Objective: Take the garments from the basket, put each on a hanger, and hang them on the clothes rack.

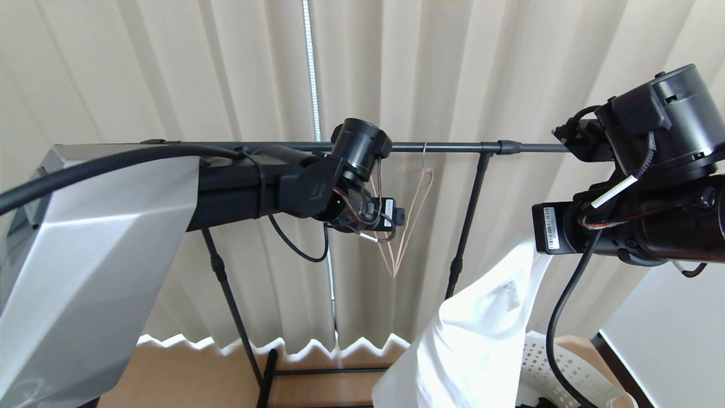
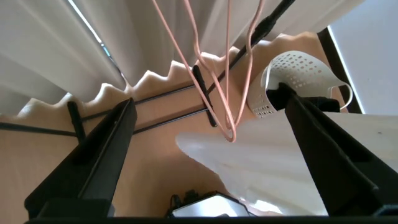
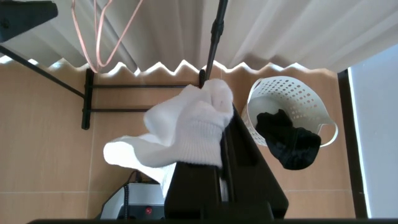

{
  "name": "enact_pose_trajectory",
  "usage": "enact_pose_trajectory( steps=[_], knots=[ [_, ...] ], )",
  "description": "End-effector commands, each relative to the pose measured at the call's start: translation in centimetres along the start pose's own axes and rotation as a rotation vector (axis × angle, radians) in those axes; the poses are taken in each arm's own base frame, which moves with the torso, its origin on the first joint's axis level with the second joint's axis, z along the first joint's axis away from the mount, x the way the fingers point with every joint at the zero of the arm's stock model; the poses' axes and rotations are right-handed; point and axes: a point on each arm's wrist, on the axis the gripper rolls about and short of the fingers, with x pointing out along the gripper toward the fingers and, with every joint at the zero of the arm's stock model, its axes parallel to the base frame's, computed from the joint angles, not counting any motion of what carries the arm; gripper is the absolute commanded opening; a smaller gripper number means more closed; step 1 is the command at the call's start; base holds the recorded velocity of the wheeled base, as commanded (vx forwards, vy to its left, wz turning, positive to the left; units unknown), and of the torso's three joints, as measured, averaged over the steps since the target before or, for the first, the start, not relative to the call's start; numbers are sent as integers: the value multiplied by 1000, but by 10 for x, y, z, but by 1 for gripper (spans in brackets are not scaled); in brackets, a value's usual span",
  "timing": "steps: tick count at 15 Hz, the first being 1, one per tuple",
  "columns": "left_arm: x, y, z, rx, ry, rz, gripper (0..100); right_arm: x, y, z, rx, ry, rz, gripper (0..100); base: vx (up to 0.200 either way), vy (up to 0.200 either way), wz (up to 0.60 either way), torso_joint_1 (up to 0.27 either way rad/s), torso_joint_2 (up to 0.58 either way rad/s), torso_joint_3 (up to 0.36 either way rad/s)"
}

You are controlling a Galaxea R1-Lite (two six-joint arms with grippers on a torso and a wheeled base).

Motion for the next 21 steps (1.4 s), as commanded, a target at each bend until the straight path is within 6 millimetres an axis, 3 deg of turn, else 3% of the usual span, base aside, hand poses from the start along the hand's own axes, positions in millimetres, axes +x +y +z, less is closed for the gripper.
enact_pose_trajectory(
  steps=[1, 12, 16, 21],
  knots=[
    [12, 3, -5, -4, 17, 10, 100, 1, 0, 0, -1, 2, -1, 0, 0, 0, 0, 0, 0, 0],
    [9, 2, -3, -27, -4, 52, 100, 1, 0, 0, 0, 2, -1, 0, 0, 0, 0, 0, 0, 0],
    [9, 0, -4, -23, -2, 50, 100, 1, 0, 0, 0, 2, -1, 0, 200, -200, 0, -5, 2, 6],
    [13, -2, -8, -20, -1, 73, 100, 1, 0, 0, 0, 2, -1, 0, 0, 0, 0, 0, 0, 0]
  ],
)
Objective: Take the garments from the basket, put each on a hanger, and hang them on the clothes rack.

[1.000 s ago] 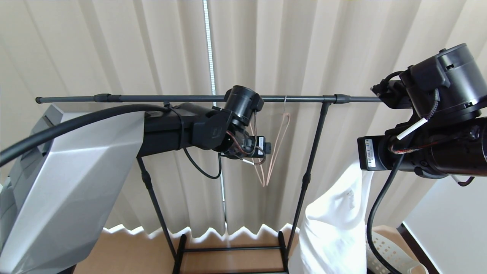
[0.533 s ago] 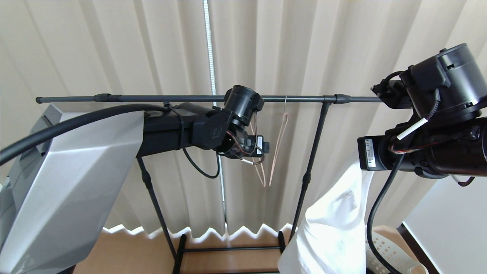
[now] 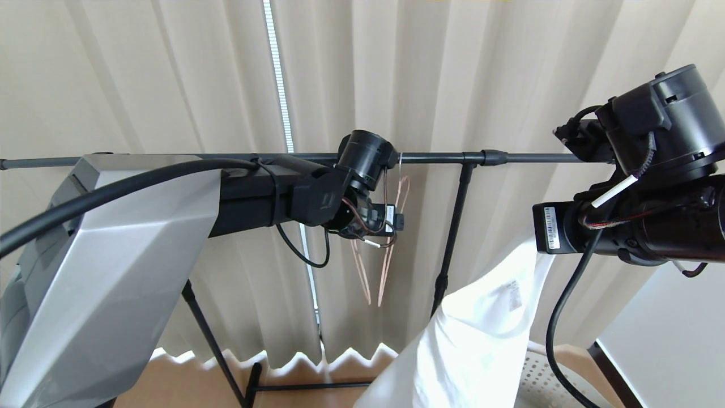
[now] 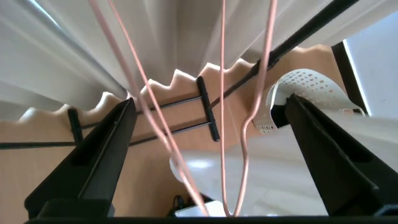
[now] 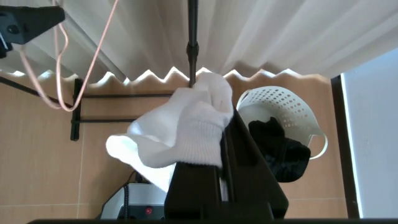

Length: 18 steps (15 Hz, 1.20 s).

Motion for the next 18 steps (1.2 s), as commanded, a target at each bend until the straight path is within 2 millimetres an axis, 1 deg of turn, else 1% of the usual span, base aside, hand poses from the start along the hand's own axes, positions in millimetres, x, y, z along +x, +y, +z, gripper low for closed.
enact_pose_trajectory(
  steps=[1, 4, 5, 10, 14, 18],
  knots=[
    [2, 1, -1, -3, -2, 22, 100, 0, 0, 0, 0, 0, 0, 0, 0, 0, 0, 0, 0, 0],
    [-2, 1, 1, -10, -9, 23, 100, 0, 0, 0, 0, 0, 0, 0, 0, 0, 0, 0, 0, 0],
    [-8, 2, 4, -20, -19, 19, 100, 0, 0, 0, 0, 0, 0, 0, 0, 0, 0, 0, 0, 0],
    [-6, 3, 2, -58, -13, 37, 100, -1, 0, 0, 0, -1, 2, 0, 0, 0, 0, 0, 0, 0],
    [1, 5, -4, -78, 3, 70, 100, -1, 0, 0, 1, -1, 0, 0, 0, 0, 0, 0, 0, 0],
    [21, 6, -16, -83, 34, 103, 100, -1, 0, 0, 1, -1, 0, 0, 0, 0, 0, 0, 0, 0]
  ],
)
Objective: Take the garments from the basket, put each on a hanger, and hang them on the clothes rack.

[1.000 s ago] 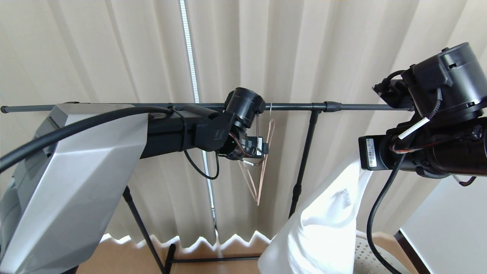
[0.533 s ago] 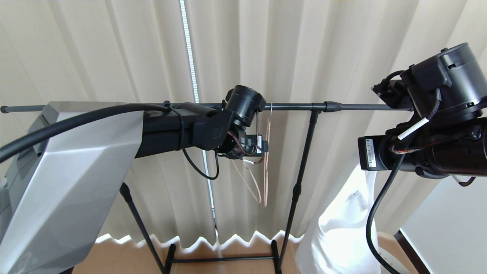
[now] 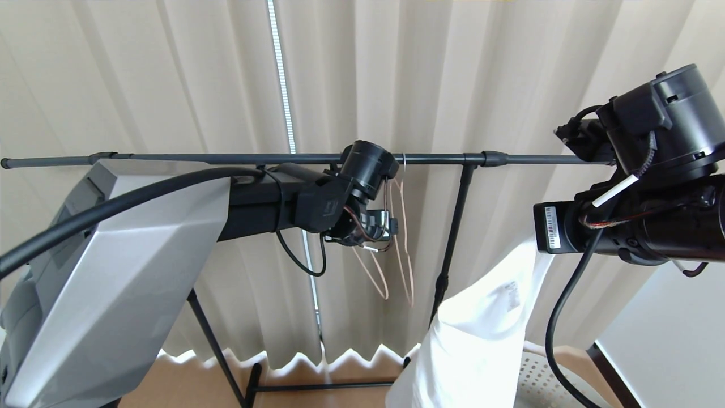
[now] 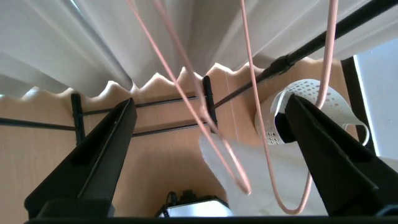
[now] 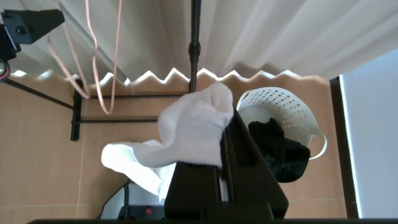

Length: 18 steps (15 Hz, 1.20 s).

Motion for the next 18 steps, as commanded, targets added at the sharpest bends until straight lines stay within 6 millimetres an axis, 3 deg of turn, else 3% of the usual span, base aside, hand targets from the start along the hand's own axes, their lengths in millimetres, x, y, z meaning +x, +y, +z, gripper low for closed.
enact_pose_trajectory(
  steps=[1, 6, 18],
  knots=[
    [14, 0, -8, -3, 25, 21, 100, 0, 1, 0, -1, 0, 1, 0, 0, 0, 0, 0, 0, 0],
    [29, 0, -18, -13, 57, 38, 100, 0, 1, 0, -1, 0, 1, 0, 0, 0, 0, 0, 0, 0],
    [48, 14, -17, -33, 63, 70, 100, 2, 1, -1, -3, 4, -1, 0, 0, 0, 0, 0, 0, 0]
  ],
)
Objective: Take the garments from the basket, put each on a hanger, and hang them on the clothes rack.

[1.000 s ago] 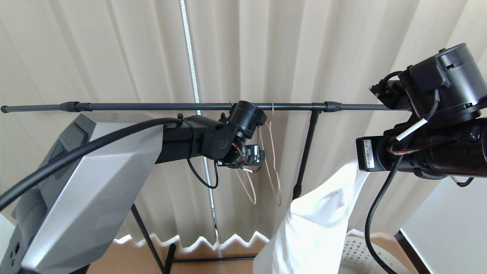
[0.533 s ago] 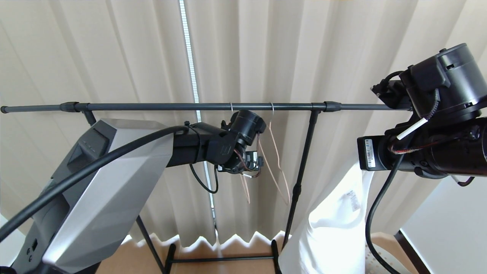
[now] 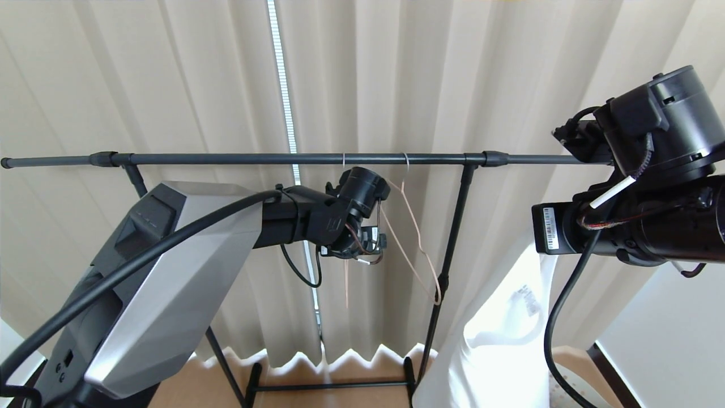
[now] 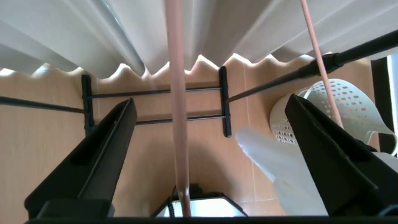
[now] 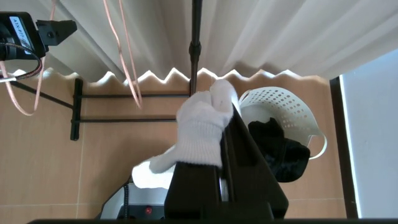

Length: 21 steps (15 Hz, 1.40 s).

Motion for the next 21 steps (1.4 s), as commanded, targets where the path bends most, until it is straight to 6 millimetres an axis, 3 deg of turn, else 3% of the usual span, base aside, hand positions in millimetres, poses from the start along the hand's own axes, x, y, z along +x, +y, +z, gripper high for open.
enact_pose_trajectory(
  steps=[1, 5, 6, 13, 21],
  knots=[
    [3, 5, 1, -7, 2, 10, 100, 1, 1, 0, -2, 3, -1, 0, 0, 0, 0, 0, 0, 0],
    [4, 7, 2, -11, 2, 13, 100, 1, 1, 0, -1, 1, 0, 0, 0, 0, 0, 0, 0, 0],
    [3, 7, 3, -10, 1, 12, 0, 2, 1, -1, -3, 3, 0, 0, 0, 0, 0, 0, 0, 0],
    [-3, 7, 6, -2, -10, 6, 0, 1, 0, -1, -3, 4, -1, 0, 0, 0, 0, 0, 0, 0],
    [-36, 5, 20, 14, -61, -30, 0, 0, 0, -1, -1, 1, 0, 0, 0, 0, 0, 0, 0, 0]
  ],
)
